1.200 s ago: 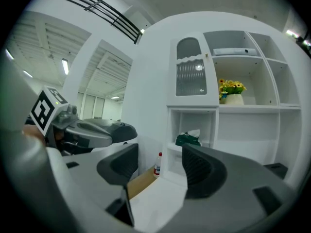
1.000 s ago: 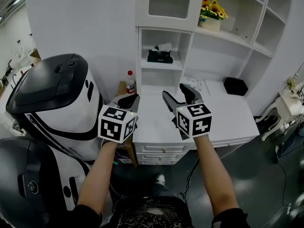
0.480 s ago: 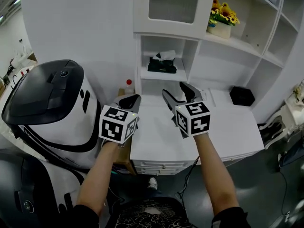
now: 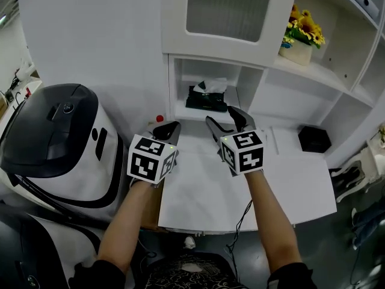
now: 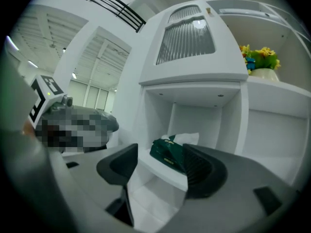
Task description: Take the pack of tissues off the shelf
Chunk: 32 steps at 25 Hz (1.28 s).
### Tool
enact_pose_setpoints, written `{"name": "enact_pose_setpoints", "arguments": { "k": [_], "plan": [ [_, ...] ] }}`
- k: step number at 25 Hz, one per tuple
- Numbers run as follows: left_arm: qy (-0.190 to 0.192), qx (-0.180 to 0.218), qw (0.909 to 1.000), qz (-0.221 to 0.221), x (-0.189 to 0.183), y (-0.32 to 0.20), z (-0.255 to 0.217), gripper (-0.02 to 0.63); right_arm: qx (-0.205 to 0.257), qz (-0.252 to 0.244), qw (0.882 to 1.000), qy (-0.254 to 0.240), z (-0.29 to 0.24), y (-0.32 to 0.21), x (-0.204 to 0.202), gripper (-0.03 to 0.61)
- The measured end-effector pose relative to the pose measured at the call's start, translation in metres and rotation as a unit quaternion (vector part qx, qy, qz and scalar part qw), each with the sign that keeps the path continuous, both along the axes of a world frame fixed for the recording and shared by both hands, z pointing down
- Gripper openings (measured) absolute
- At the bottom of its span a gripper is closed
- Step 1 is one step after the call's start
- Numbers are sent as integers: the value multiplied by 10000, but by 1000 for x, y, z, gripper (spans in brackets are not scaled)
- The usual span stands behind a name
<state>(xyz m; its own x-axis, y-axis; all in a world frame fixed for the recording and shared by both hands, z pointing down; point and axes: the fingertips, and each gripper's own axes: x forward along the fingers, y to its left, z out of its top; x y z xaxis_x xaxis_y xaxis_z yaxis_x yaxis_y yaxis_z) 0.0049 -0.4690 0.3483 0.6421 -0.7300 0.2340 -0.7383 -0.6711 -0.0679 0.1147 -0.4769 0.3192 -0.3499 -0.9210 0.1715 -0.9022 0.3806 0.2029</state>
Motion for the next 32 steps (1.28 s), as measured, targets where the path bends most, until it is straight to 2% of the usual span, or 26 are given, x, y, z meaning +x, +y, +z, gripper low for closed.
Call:
{"name": "enact_pose_setpoints", "arguments": {
  "k": [12, 26, 29, 32],
  "plan": [
    [46, -64, 10000, -43, 21, -58, 12, 8, -227, -66, 9993, 297, 29, -72, 11, 273],
    [-37, -30, 9999, -98, 29, -84, 15, 8, -340, -116, 9982, 487, 49, -113, 7, 272],
    [-29, -49, 9999, -108, 29, -86, 17, 7, -368, -72, 9980, 510, 53, -115, 10, 217],
    [-4, -68, 9999, -110, 31, -87, 19, 8, -414, -76, 9976, 548, 56, -116, 12, 134]
  ]
}}
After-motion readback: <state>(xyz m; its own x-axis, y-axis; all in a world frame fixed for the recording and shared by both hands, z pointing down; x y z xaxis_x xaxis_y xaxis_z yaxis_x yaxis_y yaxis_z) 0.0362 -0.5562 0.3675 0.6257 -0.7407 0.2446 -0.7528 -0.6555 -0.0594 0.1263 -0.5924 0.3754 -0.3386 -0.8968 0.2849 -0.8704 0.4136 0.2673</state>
